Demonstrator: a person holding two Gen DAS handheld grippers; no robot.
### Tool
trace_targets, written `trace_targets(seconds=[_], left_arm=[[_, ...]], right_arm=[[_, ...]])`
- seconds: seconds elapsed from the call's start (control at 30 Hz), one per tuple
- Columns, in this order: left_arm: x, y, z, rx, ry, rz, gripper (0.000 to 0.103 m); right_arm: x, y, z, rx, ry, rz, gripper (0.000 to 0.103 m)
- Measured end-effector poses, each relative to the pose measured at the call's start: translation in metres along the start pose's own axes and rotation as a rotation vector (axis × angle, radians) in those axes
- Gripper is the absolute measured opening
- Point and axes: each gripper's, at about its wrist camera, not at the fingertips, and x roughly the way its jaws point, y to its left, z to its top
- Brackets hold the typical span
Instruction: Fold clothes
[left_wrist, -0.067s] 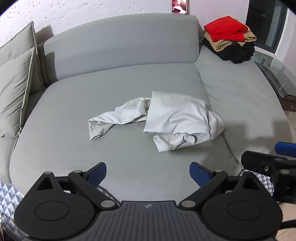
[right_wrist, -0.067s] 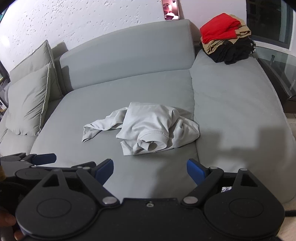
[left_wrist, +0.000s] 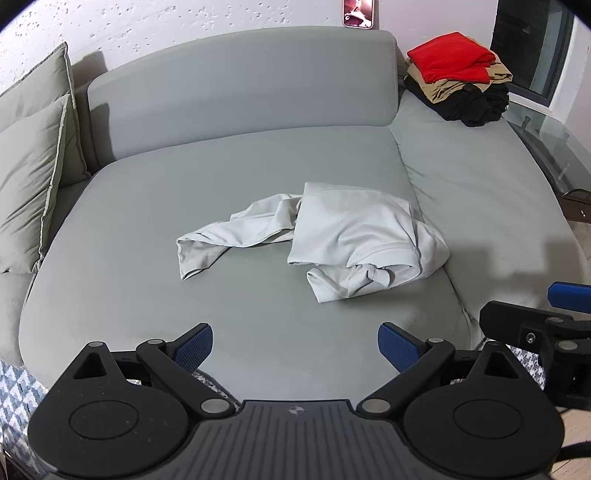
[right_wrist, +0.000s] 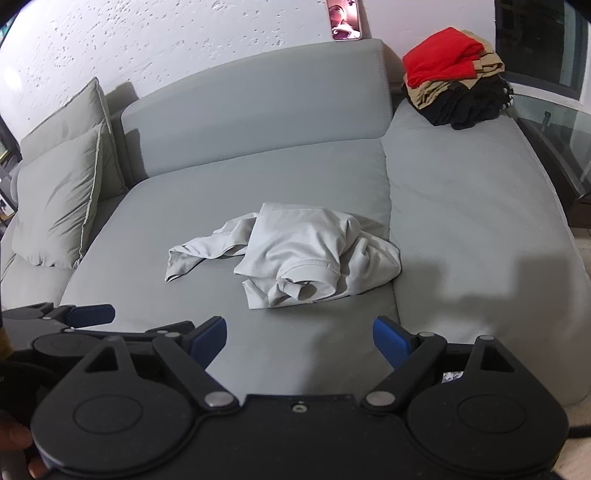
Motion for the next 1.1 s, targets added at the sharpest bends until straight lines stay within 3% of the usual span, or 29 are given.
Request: trace_targets(seconds=[0.87,1.1], left_arm=[[0.0044,0.001,0.0004,-0.001,0.008,0.0,0.097],[0.005,0.0015,0.0002,-0.003,0.007,0.002,0.097]], right_arm=[[0.0042,0.0022,-0.0016,-0.003,0.007,-0.01,0.087],[0.0043,0.003,-0.0022,-0.005,0.001,-0.009,0.092]])
